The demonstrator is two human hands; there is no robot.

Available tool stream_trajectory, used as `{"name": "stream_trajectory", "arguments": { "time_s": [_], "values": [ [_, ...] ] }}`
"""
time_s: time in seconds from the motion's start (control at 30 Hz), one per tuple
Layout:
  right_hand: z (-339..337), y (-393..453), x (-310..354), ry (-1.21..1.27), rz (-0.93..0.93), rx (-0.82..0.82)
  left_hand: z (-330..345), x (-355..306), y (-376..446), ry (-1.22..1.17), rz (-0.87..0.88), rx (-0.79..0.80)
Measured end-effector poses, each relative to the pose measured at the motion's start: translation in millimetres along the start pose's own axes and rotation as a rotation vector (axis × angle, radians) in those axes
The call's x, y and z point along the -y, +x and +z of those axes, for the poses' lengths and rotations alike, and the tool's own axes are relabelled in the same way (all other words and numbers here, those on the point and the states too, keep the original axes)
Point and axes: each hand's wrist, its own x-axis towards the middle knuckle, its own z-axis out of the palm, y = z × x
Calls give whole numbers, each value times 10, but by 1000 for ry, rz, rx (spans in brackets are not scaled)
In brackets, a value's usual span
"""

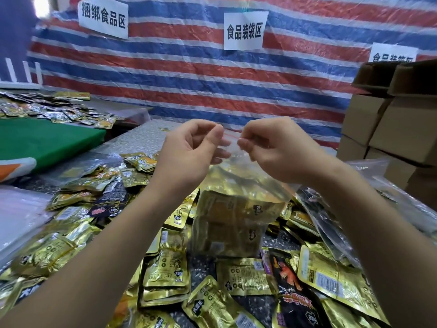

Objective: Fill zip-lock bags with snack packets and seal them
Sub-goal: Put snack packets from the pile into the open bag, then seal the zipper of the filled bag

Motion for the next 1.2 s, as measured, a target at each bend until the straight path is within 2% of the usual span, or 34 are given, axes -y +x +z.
{"name": "stream_trajectory", "arguments": {
  "time_s": [0.37, 0.67, 0.87, 1.1, 1.2],
  "values": [
    [-12, 16, 159, 165, 34, -41, 5, -9, -21, 110, 83, 21],
    [5, 57, 235, 163, 146, -21, 15, -16, -23, 213, 132, 2],
    [68, 37, 264, 105, 164, -86, 42, -24, -52, 299, 195, -20],
    [72, 33, 281, 132, 202, -88, 32, -29, -48, 266, 118, 3],
    [86, 24, 295, 108, 196, -93, 33, -27, -69, 305, 177, -24]
  ]
}}
